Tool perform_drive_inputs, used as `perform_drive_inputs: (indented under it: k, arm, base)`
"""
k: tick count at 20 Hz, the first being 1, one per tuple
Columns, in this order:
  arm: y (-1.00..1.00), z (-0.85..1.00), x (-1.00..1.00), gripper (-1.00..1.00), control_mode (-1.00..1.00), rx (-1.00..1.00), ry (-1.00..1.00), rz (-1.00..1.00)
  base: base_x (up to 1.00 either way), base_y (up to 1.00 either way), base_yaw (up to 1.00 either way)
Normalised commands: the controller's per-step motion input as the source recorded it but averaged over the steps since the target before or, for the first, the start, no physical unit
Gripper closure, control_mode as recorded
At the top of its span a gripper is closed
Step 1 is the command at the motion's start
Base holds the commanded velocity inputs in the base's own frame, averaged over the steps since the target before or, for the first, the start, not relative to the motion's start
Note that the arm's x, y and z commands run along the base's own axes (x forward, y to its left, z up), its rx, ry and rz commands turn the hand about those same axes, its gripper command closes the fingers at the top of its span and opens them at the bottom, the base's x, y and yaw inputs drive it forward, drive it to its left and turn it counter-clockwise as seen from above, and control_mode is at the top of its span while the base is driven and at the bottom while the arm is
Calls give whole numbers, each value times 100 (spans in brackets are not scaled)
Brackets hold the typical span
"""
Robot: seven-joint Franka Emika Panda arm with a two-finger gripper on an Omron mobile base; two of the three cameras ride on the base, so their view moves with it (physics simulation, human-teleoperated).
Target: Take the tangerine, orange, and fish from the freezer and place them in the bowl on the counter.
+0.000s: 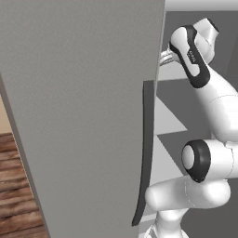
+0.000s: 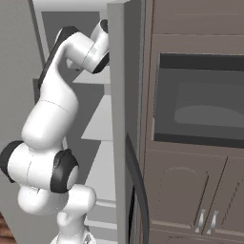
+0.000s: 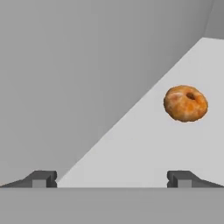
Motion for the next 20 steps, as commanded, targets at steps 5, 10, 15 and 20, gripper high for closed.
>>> perform_drive_inputs:
  k: [5,10,15,20]
  arm:
    - [-1,-4,33,-100,-100,0,0,0]
    - [0,-23,31,-100,-100,0,0,1]
    - [0,-15,35,-100,-100,0,0,2]
    - [0,-6,40,-100,-100,0,0,1]
  base:
    - [0,0,0]
    - [0,0,0]
    - [0,0,0]
    - [0,0,0]
